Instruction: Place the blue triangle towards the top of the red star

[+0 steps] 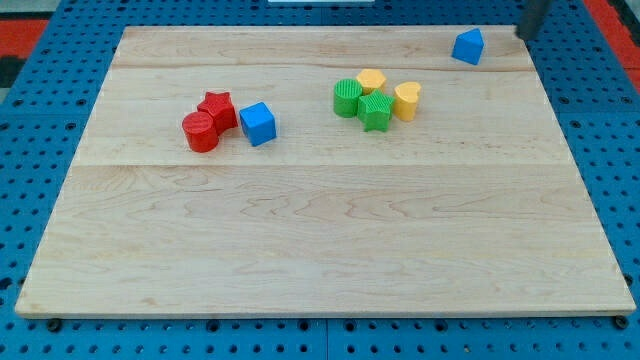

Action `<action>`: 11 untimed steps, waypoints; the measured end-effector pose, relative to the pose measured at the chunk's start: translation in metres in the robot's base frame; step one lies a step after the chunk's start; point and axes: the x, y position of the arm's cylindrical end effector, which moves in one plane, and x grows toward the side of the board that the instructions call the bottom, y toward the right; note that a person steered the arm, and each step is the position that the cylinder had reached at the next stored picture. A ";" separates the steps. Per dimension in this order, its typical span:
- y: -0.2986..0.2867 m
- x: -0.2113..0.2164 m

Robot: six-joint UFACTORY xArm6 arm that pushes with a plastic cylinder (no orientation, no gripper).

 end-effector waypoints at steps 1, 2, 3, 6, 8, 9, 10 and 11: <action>-0.077 -0.001; -0.115 -0.001; -0.108 -0.013; 0.023 0.009; -0.071 0.031; -0.094 0.033; -0.061 0.033; 0.004 0.034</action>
